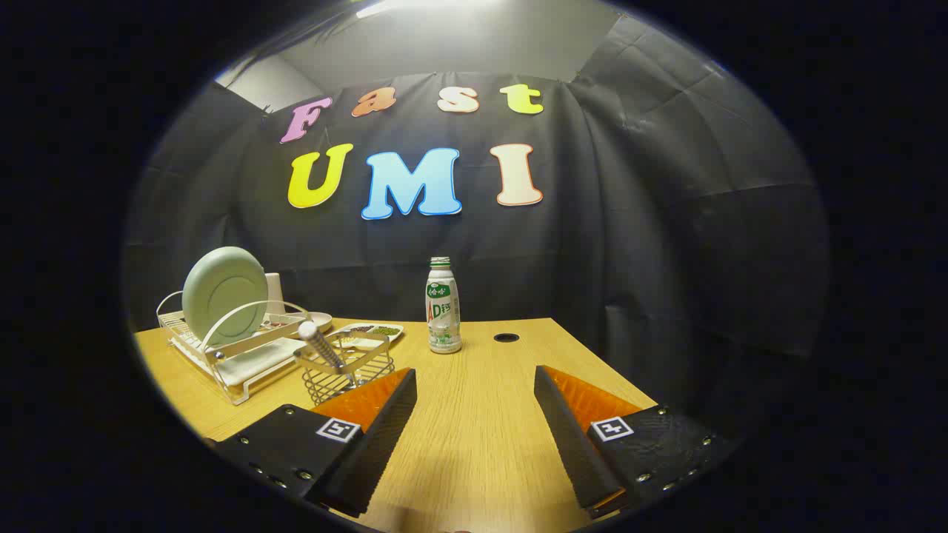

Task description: Take the plate from the dish rack, then take the spoon from the basket and place it into the plate.

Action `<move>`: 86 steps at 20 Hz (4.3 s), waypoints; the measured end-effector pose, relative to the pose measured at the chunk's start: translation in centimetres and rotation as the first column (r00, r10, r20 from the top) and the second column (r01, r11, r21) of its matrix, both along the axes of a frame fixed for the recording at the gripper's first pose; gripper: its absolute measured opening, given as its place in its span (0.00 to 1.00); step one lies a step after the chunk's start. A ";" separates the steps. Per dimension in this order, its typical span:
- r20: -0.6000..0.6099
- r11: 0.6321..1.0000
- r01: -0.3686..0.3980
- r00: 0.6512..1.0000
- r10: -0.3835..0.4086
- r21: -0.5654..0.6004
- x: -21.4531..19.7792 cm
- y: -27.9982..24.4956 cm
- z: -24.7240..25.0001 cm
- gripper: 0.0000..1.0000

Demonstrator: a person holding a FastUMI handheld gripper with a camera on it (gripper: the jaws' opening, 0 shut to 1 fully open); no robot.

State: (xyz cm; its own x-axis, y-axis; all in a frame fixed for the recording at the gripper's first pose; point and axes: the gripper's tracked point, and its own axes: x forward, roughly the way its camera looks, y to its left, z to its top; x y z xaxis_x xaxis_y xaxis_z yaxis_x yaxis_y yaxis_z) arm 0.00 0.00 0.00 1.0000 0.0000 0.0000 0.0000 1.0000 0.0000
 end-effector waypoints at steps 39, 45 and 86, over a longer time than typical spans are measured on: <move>-0.457 0.986 0.073 0.889 0.003 0.148 7.8 38.4 6.3 0.98; -0.556 0.980 0.096 0.831 0.018 0.175 9.4 38.9 3.0 0.81; -0.563 0.989 -0.053 0.826 -0.035 -0.138 -14.2 36.5 6.8 0.30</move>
State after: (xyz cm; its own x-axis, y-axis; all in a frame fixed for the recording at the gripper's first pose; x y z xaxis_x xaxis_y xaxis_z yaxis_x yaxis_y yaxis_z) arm -14.20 36.55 6.77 0.8256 -0.0345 -0.5632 -0.0527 0.9891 -0.1378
